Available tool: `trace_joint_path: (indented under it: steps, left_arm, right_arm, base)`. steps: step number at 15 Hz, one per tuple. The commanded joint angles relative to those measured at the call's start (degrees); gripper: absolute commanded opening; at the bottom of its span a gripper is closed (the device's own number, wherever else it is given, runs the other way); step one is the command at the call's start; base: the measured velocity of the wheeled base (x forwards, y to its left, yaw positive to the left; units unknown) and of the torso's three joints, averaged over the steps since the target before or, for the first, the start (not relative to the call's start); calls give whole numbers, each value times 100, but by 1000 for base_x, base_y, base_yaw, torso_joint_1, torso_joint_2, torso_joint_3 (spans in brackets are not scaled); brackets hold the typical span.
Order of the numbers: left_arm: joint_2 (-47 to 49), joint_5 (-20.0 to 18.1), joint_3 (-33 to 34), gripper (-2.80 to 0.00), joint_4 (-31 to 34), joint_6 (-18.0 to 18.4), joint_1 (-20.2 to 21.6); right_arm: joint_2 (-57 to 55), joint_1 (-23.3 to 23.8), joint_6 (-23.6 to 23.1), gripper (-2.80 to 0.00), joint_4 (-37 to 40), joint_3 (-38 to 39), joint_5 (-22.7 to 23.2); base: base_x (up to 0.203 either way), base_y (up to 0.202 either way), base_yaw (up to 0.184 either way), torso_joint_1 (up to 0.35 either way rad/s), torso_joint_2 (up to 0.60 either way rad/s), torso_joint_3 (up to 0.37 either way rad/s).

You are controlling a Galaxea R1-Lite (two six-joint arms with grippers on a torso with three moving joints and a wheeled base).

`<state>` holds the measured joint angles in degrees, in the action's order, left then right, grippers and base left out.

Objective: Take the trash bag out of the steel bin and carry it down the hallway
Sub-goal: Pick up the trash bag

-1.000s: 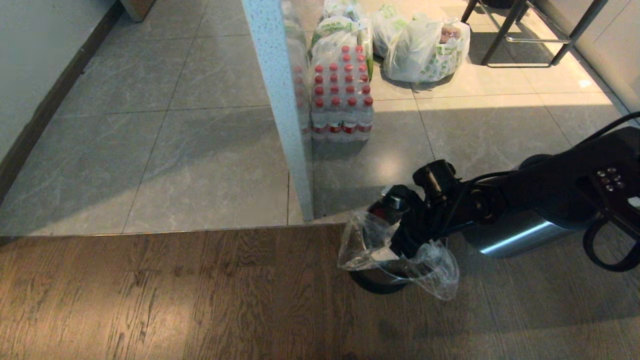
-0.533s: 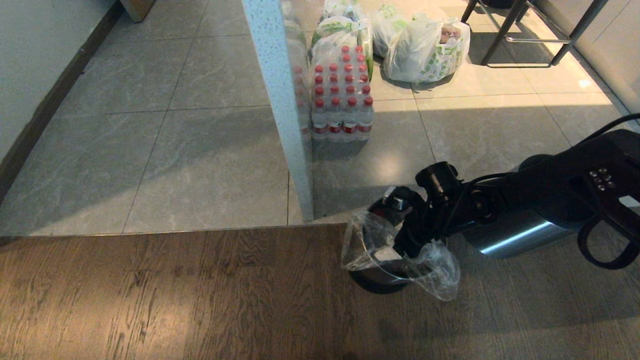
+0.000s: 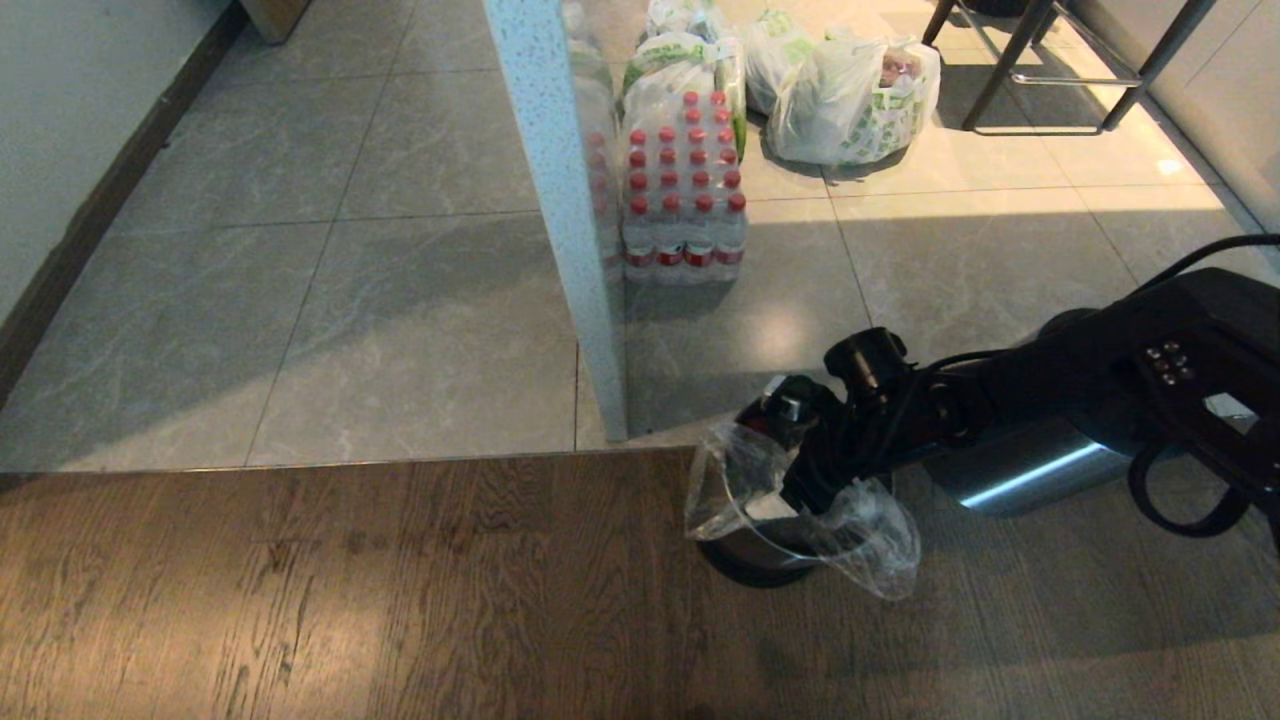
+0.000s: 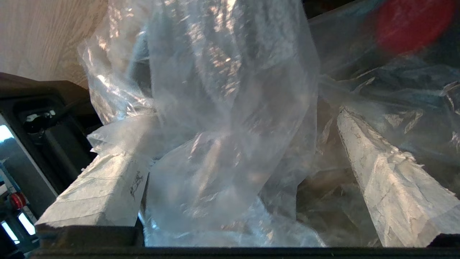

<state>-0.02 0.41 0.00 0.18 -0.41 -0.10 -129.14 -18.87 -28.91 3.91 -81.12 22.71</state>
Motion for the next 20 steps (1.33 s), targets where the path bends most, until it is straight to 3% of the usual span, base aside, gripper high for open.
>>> trace_joint_path:
  steps: [1,15,16,20]
  left_arm:
    - [2,2,9,-280,-1,-2,1]
    - [2,2,9,-280,-1,-2,1]
    - [2,2,9,-280,-1,-2,1]
    - [-1,2,9,-280,-1,-2,1]
  right_arm:
    - [-85,-3,-18,0,5,-44,14]
    - [-591,41,27,0,8,-413,5]
    - [-595,41,52,-280,5,-422,5]
    - [-595,33,43,-280,31,-444,-18]
  base:
    - [0,0,0,0,0,0]
    - [0,0,0,0,0,0]
    - [0,0,0,0,0,0]
    - [0,0,0,0,0,0]
